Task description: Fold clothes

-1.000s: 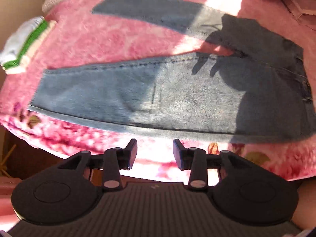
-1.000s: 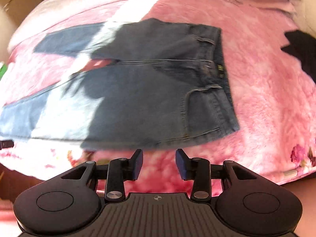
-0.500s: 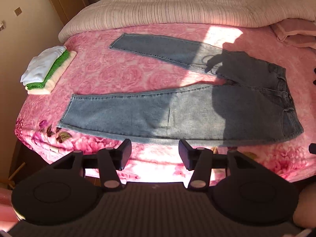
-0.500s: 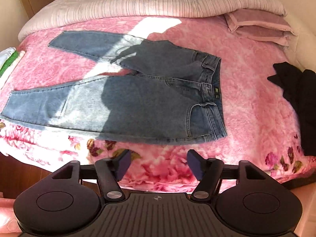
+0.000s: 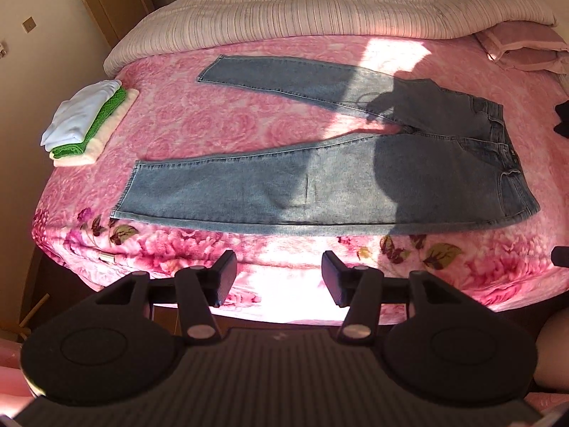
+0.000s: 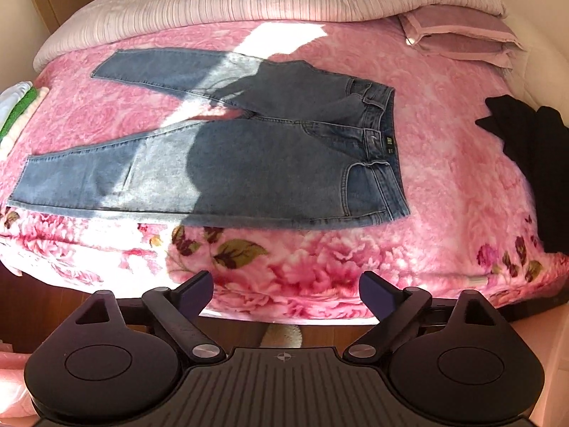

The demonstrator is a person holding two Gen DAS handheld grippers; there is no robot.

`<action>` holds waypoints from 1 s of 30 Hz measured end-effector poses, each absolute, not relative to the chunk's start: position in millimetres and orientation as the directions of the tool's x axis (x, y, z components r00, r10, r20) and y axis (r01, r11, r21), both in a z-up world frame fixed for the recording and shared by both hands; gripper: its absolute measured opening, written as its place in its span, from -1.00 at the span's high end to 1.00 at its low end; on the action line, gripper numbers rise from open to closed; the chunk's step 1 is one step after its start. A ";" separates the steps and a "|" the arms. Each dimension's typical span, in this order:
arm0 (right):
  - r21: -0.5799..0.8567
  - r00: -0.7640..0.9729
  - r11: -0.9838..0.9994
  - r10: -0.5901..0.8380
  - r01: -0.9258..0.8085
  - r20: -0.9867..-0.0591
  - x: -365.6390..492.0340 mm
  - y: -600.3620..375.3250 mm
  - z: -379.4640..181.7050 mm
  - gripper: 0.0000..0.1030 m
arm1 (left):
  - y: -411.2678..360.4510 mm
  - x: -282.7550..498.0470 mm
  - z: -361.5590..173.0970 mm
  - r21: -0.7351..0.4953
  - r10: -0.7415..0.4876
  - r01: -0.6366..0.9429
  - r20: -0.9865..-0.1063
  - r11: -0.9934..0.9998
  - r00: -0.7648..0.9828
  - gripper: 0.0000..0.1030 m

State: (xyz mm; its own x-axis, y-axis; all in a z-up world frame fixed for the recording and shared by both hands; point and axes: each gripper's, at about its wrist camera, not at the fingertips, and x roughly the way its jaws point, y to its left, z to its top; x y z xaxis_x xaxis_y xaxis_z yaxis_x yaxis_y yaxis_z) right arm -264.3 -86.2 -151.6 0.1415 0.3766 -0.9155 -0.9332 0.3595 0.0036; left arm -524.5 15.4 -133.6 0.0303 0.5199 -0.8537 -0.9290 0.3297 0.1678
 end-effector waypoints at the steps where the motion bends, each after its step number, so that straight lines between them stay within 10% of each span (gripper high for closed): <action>1: 0.003 0.143 0.361 0.377 -0.933 -0.915 -265.1 -86.9 -151.1 -0.80 | 14.9 -526.0 -133.2 0.167 0.519 -0.929 -0.854 0.329 0.030 0.06; 30: 0.017 0.148 0.443 0.336 -0.896 -0.930 -230.0 -54.4 -168.8 -0.82 | 66.4 -522.3 -158.2 0.078 0.460 -0.927 -0.881 0.366 0.108 -0.01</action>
State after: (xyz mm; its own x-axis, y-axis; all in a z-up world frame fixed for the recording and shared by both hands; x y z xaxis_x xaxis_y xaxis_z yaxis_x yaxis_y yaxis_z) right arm -230.0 -54.4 -168.8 0.1483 0.3359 -0.9301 -0.8962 0.4433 0.0172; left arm -522.3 66.4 -158.2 0.1076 0.4603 -0.8812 -0.9273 0.3662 0.0781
